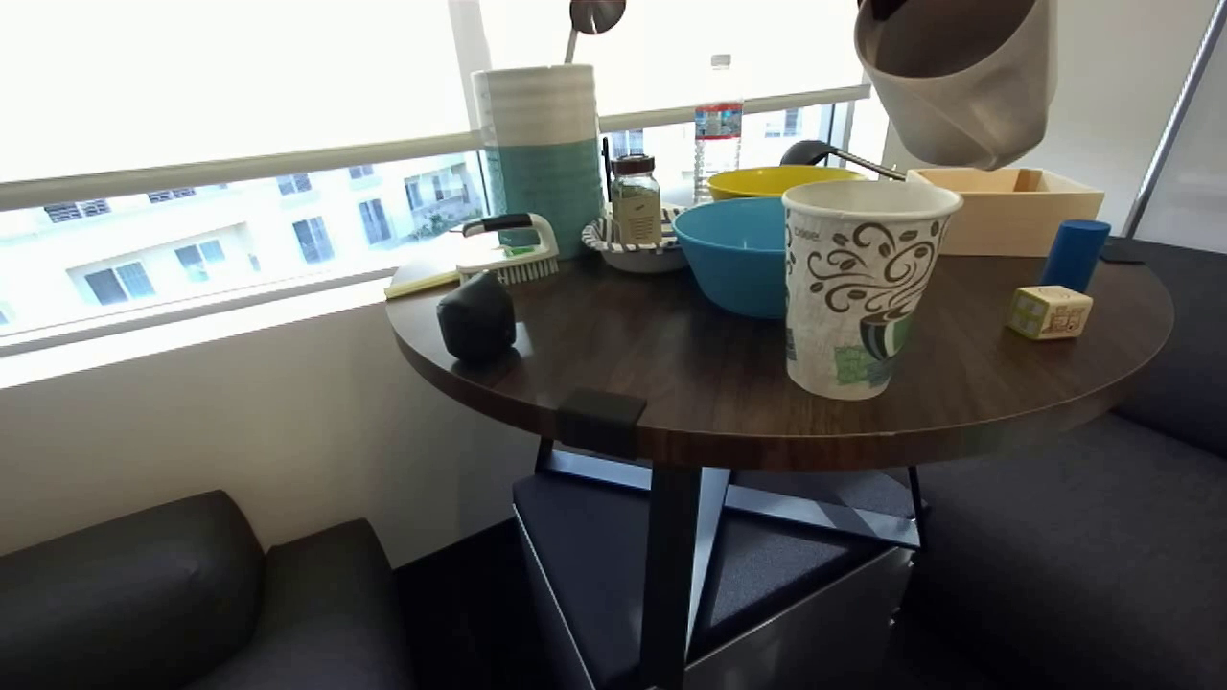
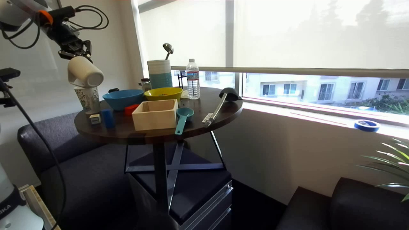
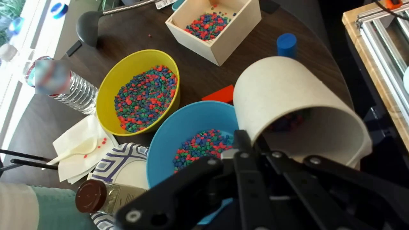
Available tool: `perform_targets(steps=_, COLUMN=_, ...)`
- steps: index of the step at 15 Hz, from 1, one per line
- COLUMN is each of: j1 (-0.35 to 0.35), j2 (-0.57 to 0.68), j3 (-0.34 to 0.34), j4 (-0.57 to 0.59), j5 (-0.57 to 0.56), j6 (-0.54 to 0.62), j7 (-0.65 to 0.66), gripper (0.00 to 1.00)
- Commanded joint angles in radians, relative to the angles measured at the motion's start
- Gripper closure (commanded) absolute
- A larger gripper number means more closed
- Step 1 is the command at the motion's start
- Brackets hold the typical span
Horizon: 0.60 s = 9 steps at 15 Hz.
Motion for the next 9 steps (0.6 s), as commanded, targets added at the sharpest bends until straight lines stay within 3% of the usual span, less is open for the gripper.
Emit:
perform_targets(steps=1, j1=0.026, j2=0.047, j3=0.009, j4=0.031, j5=-0.065, j6=-0.051, j7=-0.022, gripper=0.99)
perform_targets(steps=9, j1=0.055, j2=0.123, j3=0.039, j4=0.049, j5=-0.191, j6=-0.153, j7=-0.012, gripper=0.99)
